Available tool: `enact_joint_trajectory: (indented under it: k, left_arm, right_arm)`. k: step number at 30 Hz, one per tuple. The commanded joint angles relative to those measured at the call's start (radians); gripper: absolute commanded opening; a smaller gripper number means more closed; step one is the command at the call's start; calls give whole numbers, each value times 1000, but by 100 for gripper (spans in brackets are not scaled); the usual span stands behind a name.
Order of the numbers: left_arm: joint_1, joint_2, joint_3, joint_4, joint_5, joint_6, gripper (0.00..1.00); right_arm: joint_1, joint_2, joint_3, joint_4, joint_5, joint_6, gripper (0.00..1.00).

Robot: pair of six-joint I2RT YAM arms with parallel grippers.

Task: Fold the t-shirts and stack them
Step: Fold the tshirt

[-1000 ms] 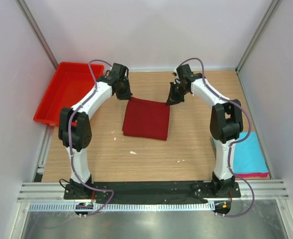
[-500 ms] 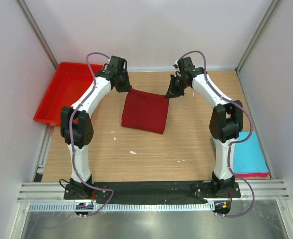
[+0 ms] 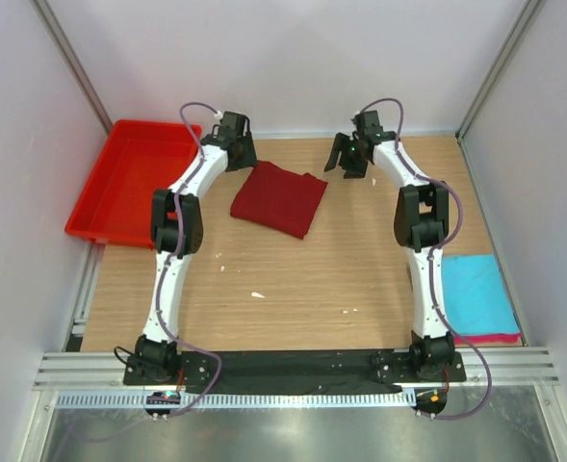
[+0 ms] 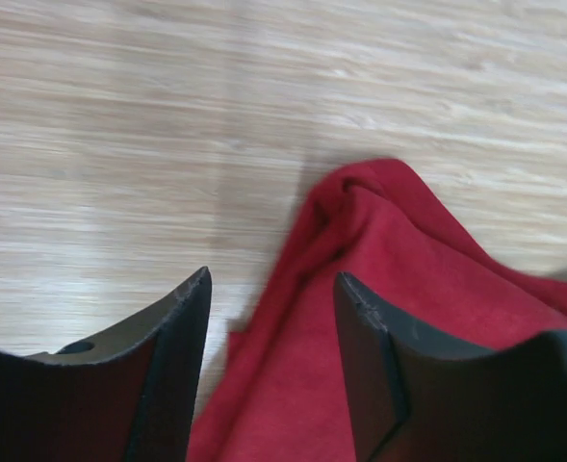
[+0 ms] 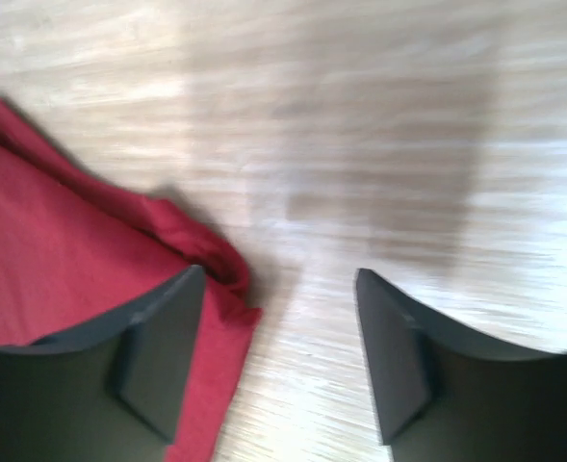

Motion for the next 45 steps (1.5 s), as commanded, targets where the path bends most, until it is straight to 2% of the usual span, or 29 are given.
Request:
enact_joint_trajectory:
  k: [1, 5, 9, 10, 12, 17, 21, 24, 28, 33, 35, 36, 37, 38, 39, 41, 45]
  left_arm:
    - [11, -174, 16, 51, -45, 44, 56]
    - [14, -295, -111, 43, -46, 73, 64]
    - [26, -352, -241, 75, 85, 128, 73]
    - [40, -354, -261, 71, 154, 137, 75]
    - [59, -345, -291, 37, 164, 128, 77]
    - [78, -334, -343, 9, 266, 177, 79]
    - [96, -305, -358, -18, 280, 182, 78]
    - [98, -302, -401, 15, 347, 180, 77]
    - [98, -315, -503, 64, 431, 134, 69]
    - [93, -412, -691, 171, 472, 49, 58]
    - [86, -464, -789, 193, 475, 28, 54]
    - [80, -477, -813, 198, 475, 19, 45]
    - [77, -489, -862, 201, 480, -7, 41]
    - [67, -518, -889, 202, 480, -19, 38]
    - [61, -536, -915, 196, 466, -36, 31]
    - [41, -581, -1007, 199, 440, -79, 27]
    - [-17, -777, -1186, 198, 388, -157, 12]
  right_arm:
    - [-7, -84, 47, -20, 30, -41, 72]
    - [-5, -144, -48, -12, -55, -41, 74]
    - [9, -199, -134, 6, -105, -6, 74]
    - [10, -213, -161, 33, -120, 10, 74]
    - [12, -255, -238, 55, -148, 55, 74]
    - [36, -351, -449, 130, -175, 114, 74]
    - [70, -417, -605, 211, -226, 166, 72]
    - [96, -433, -688, 276, -249, 201, 67]
    - [108, -448, -749, 356, -264, 224, 52]
    - [110, -445, -794, 388, -287, 217, 45]
    - [110, -445, -814, 392, -310, 206, 36]
    - [110, -444, -821, 402, -321, 203, 29]
    - [110, -445, -835, 399, -327, 201, 11]
    - [110, -453, -844, 394, -342, 197, 8]
    - [108, -465, -855, 371, -338, 185, 6]
    - [110, -518, -913, 345, -332, 169, 5]
    - [116, -632, -1053, 261, -353, 128, 2]
